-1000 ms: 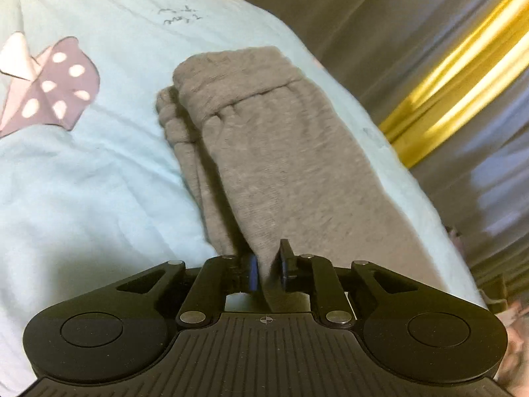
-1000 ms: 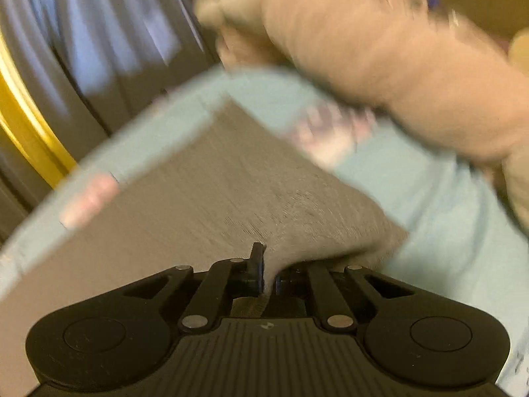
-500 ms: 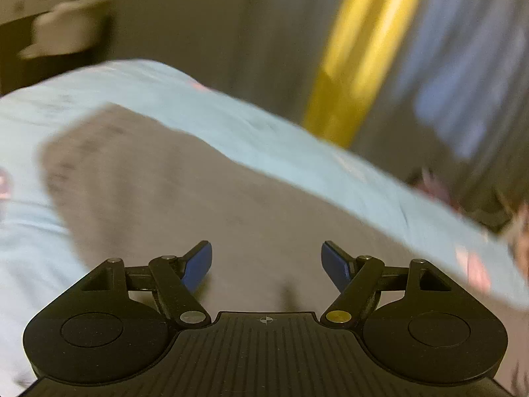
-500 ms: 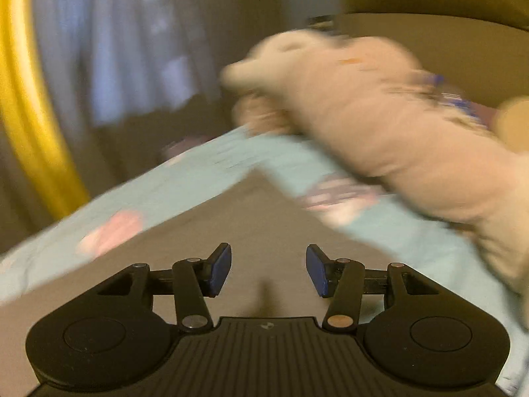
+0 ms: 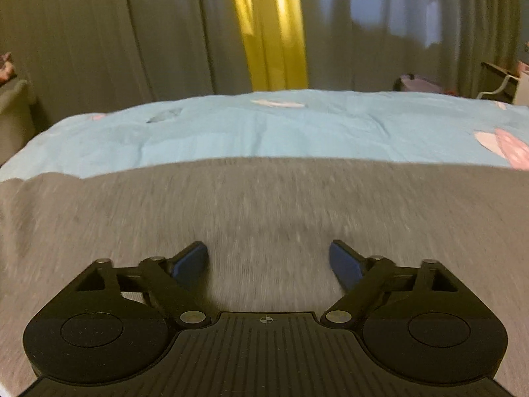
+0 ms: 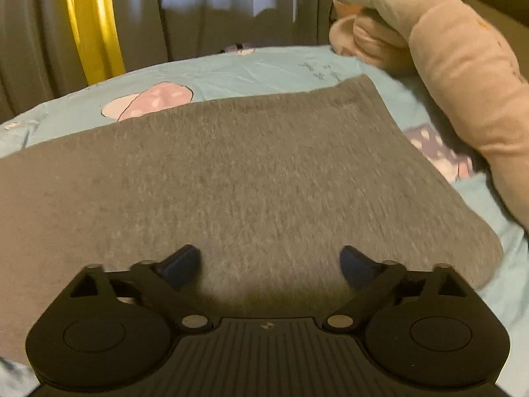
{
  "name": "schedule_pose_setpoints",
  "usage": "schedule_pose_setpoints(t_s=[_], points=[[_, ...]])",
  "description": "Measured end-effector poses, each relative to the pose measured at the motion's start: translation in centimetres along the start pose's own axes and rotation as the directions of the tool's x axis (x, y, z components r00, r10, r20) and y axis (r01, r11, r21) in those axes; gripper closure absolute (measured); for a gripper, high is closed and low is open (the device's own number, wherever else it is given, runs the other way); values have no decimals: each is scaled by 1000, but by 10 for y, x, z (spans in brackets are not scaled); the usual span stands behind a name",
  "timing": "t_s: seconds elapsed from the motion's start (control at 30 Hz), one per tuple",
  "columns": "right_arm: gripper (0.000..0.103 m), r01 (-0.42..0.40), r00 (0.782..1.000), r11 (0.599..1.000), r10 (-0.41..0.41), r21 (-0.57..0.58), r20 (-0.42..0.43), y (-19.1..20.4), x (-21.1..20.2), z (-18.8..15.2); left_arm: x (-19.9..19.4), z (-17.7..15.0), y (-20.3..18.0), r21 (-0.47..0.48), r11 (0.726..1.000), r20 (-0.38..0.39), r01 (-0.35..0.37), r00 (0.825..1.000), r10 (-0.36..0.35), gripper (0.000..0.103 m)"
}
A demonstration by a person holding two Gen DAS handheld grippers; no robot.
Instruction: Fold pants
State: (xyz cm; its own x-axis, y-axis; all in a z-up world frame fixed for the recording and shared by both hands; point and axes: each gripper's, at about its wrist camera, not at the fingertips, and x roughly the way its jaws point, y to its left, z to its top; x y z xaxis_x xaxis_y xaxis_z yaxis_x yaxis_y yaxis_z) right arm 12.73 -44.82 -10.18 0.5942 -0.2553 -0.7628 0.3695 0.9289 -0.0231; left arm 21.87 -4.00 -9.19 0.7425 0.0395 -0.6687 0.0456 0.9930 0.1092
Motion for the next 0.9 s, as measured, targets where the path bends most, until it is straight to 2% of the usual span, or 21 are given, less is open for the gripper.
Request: schedule_pose_setpoints(t_s=[0.17, 0.3, 0.4, 0.5, 0.6, 0.7, 0.8, 0.87, 0.9], points=[[4, 20, 996, 1000, -19, -5, 83, -2, 10, -1, 16, 16, 1, -10, 999, 28, -32, 999, 33, 2], [4, 29, 991, 999, -25, -29, 134, -2, 13, -4, 28, 24, 2, -7, 999, 55, -45, 997, 45, 1], [4, 27, 987, 999, -23, -27, 158, -4, 15, -6, 37, 37, 4, -26, 996, 42, -80, 996, 81, 0], [4, 23, 987, 999, -18, -32, 159, -5, 11, -7, 28, 47, 6, -91, 992, -11, -86, 996, 85, 1], [4, -8, 990, 1000, 4, 26, 144, -13, -2, -8, -5, 40, 8, -115, 993, -2, 20, 1000, -20, 2], [4, -29, 988, 999, 23, 42, 151, -27, -13, -16, -39, 19, 13, -106, 988, 18, 116, 993, -115, 2], [12, -23, 987, 998, 14, 52, 161, -47, -21, -27, -57, -6, 21, -79, 988, -26, 135, 990, -137, 2], [25, 6, 985, 994, -25, 105, 173, -67, -29, -32, -59, -21, 33, -100, 993, -72, 65, 995, -72, 2], [38, 21, 984, 989, -46, 144, 174, -79, -34, -34, -60, -28, 41, -130, 991, -101, 24, 994, -37, 2]])
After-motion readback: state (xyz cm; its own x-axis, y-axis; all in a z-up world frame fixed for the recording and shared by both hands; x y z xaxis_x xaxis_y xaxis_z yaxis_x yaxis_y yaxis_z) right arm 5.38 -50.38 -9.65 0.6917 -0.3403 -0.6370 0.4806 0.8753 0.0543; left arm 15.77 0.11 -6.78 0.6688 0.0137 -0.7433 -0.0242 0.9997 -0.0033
